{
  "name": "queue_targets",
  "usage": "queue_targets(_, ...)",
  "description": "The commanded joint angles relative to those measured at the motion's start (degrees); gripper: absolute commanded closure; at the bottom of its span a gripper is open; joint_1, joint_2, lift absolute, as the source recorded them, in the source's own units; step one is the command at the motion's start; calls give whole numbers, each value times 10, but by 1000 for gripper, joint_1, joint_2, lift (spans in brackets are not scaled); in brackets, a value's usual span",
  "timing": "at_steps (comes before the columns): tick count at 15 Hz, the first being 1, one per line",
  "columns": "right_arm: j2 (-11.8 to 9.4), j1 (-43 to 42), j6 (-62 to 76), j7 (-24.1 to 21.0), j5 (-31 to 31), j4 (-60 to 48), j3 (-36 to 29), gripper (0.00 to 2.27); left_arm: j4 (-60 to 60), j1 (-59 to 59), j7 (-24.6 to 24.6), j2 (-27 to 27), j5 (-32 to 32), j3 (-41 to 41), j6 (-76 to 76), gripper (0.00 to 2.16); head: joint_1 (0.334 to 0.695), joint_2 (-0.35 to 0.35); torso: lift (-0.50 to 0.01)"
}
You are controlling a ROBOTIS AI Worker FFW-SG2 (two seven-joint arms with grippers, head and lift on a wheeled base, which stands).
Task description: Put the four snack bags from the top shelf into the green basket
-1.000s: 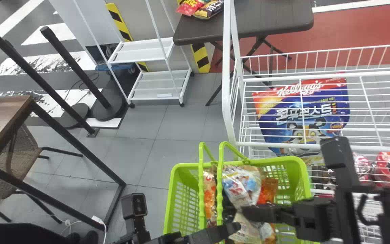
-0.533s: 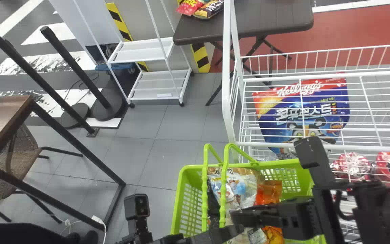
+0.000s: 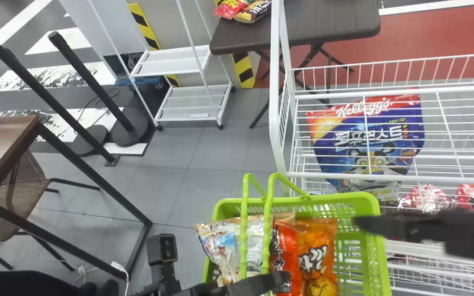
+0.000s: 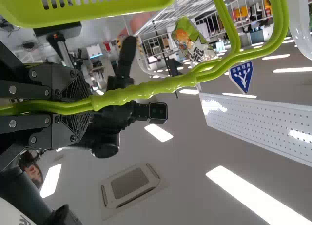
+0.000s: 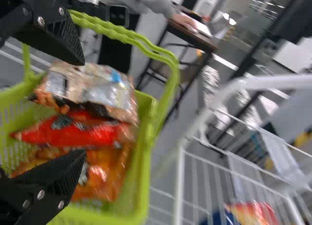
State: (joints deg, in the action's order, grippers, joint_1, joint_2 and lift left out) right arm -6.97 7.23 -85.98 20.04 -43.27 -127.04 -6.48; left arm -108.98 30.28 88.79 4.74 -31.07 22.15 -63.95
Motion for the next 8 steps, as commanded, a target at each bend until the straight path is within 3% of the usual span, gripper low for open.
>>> queue_targets(1, -1, -21, 52, -2, 83, 3, -59, 36, 1, 0, 1, 2, 0, 0, 0, 2148, 695, 239, 0)
queue_targets(4, 4, -38, 213, -14, 251, 33, -57, 39, 3, 0, 2, 2, 0, 0, 0, 2148, 695, 2, 0)
queue_targets(8, 5, -101, 400, -62, 390, 177, -49, 46, 5, 2, 4, 2, -1, 3, 2, 2148, 695, -162, 0)
